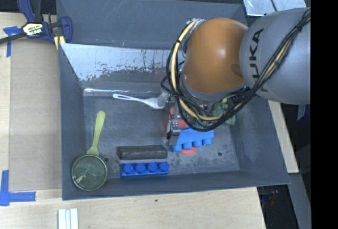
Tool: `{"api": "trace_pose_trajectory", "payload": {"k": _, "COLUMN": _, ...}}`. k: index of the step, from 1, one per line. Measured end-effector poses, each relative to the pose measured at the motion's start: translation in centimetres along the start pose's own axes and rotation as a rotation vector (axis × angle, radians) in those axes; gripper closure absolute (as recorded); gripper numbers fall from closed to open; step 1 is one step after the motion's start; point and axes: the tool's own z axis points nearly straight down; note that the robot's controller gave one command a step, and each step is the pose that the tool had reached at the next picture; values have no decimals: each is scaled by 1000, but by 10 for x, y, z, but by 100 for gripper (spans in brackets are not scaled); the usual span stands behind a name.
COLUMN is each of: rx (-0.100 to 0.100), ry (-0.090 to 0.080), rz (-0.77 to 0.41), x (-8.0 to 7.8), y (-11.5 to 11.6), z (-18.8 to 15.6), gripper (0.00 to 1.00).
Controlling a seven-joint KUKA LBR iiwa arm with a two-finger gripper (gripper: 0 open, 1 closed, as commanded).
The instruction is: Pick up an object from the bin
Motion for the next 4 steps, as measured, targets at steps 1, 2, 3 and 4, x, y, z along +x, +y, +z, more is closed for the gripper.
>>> {"api": "trace_pose_trajectory", "payload": {"k": 1, "rx": -1, "ry": -9, "rz": 3, "x": -2, "y": 0, "z": -5, "gripper": 0}}
{"api": "trace_pose_trajectory", "payload": {"k": 2, "rx": -1, "ry": -8, "rz": 30, "x": -1, "y": 12, "z": -40, "gripper": 0}}
{"api": "trace_pose_trajectory", "payload": {"k": 3, "rx": -1, "ry": -9, "rz": 136, "x": -14, "y": 6, "z": -62, "gripper": 0}}
{"api": "trace_pose_trajectory", "payload": {"k": 4, "rx": -4, "ry": -16, "rz": 166, "x": -29, "y": 24, "z": -98, "gripper": 0}}
